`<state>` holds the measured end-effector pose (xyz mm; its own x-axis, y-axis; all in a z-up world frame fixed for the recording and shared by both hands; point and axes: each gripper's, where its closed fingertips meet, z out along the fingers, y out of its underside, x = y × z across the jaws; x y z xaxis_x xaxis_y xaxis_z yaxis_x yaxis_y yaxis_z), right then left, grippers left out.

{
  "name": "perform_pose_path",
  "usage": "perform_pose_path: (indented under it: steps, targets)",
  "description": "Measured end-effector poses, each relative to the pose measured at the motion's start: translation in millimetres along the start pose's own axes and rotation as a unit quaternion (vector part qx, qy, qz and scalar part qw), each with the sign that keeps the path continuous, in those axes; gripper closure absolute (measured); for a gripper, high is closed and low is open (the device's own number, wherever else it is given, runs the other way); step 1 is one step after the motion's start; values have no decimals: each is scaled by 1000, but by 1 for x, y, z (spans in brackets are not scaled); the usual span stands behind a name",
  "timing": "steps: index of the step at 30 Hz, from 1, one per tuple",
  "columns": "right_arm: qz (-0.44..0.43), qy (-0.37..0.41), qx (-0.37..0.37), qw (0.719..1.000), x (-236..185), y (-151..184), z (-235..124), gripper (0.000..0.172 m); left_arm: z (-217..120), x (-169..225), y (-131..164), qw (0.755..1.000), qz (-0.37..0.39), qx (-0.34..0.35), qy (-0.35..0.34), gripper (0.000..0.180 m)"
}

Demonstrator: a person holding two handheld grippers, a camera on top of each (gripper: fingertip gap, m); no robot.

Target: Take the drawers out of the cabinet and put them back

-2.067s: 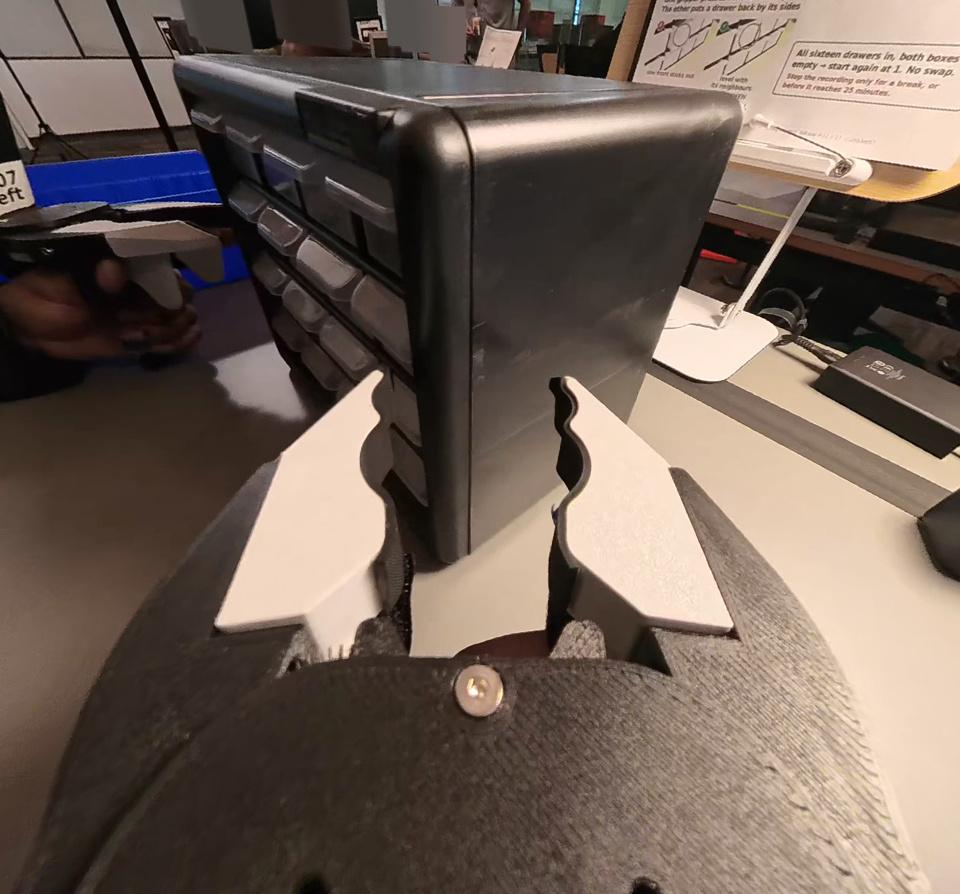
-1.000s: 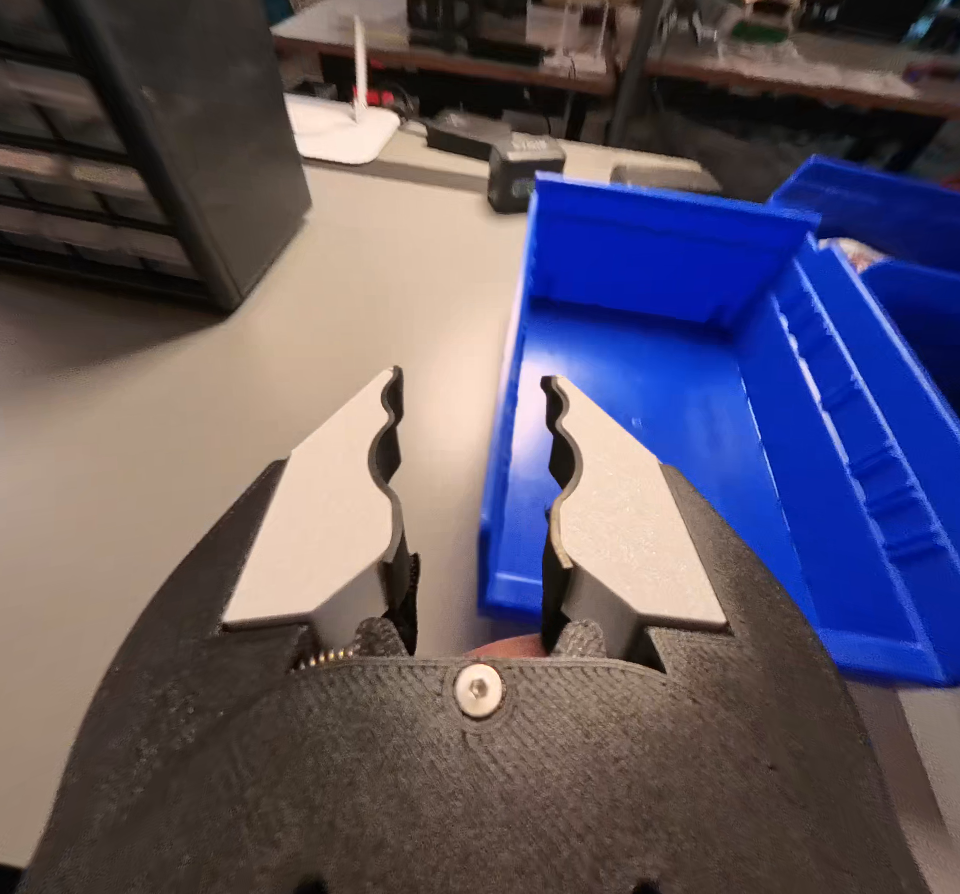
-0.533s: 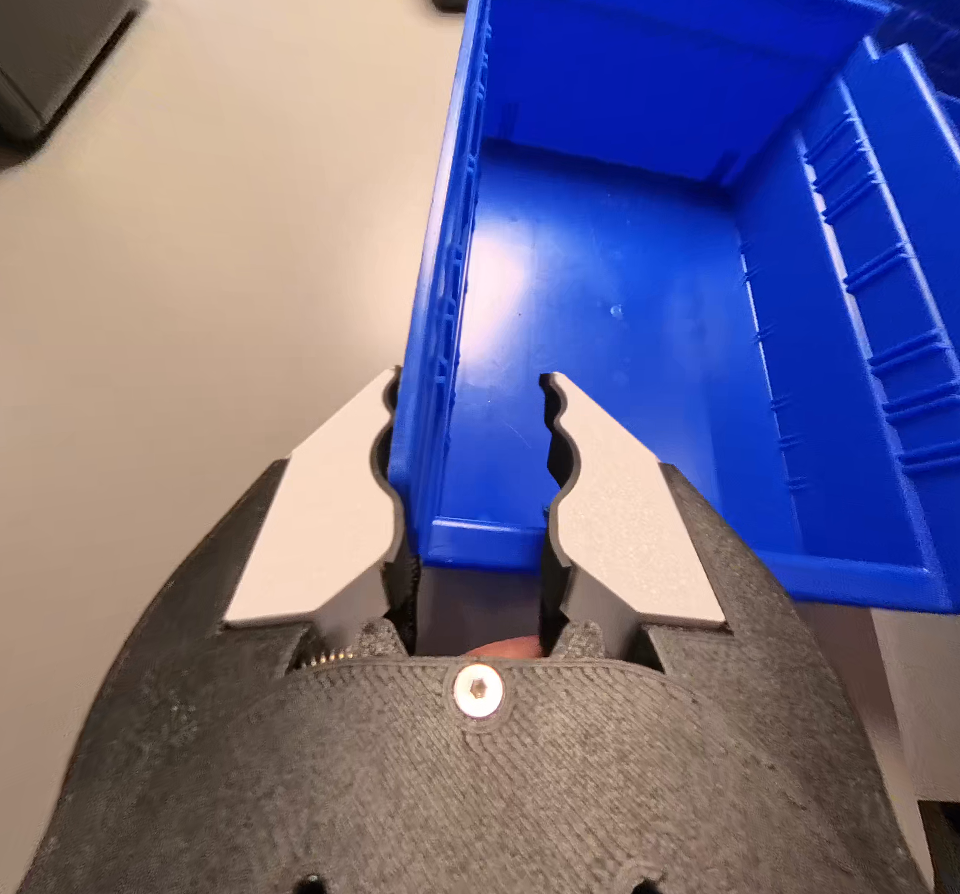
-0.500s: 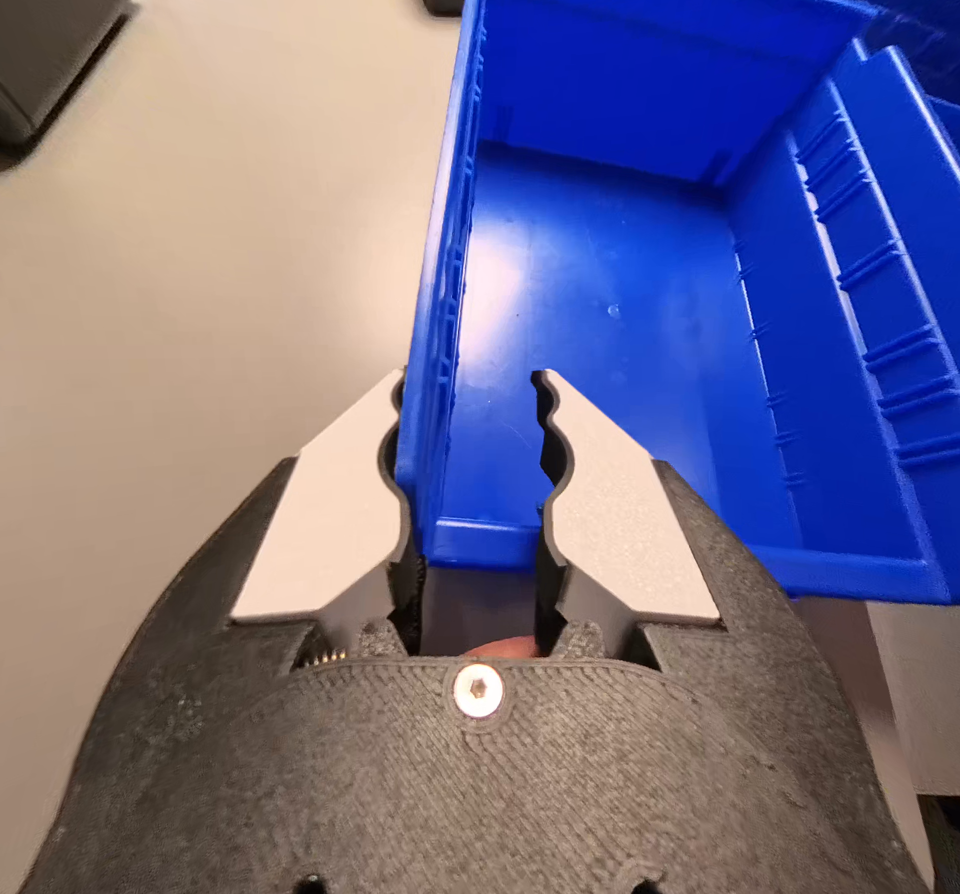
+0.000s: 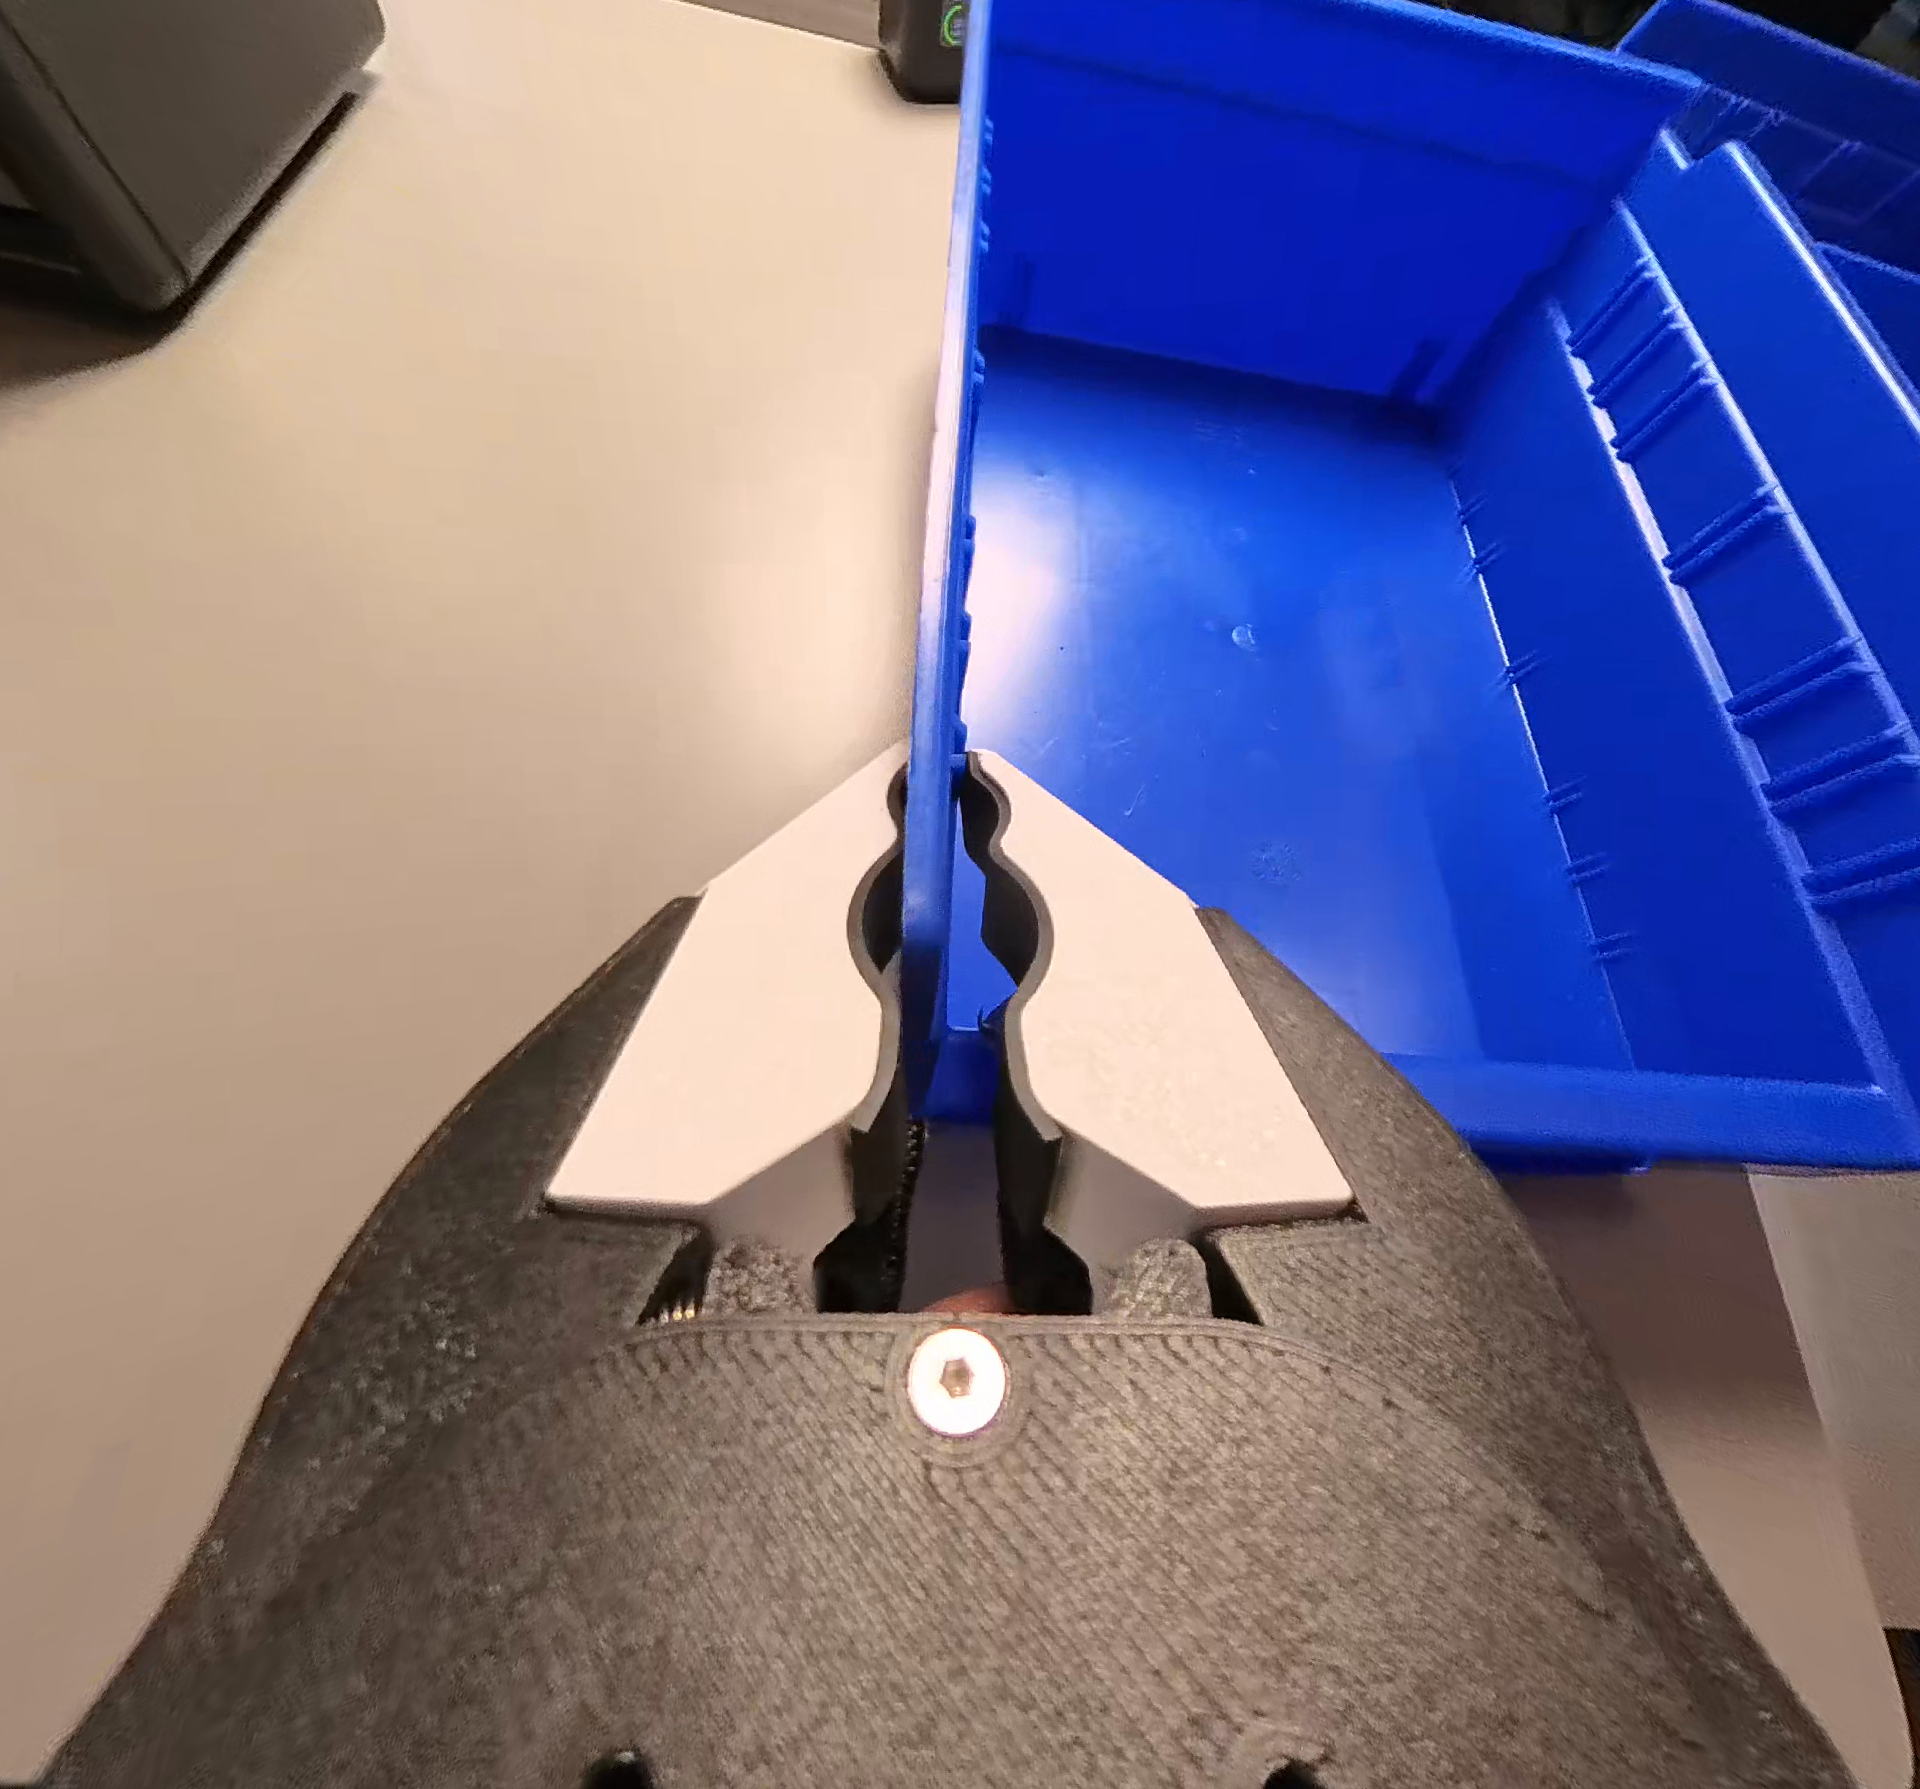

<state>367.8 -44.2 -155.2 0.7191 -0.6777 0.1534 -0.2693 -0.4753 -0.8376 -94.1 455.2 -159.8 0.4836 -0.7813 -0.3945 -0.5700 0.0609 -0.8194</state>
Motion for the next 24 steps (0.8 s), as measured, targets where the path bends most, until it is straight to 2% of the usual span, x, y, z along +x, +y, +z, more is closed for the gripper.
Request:
perform_pose_path:
  steps: [10,16,24]
  targets:
    - [-24,-62,5,998,-24,22,-42,165,-47,48,-11,987,36,65,140,175]
    - [-79,-133,9,988,-45,37,-72,165,-90,76,-16,964,51,93,242,176]
    - [-126,-244,23,961,-71,57,-113,165,-152,99,-16,925,57,135,350,175]
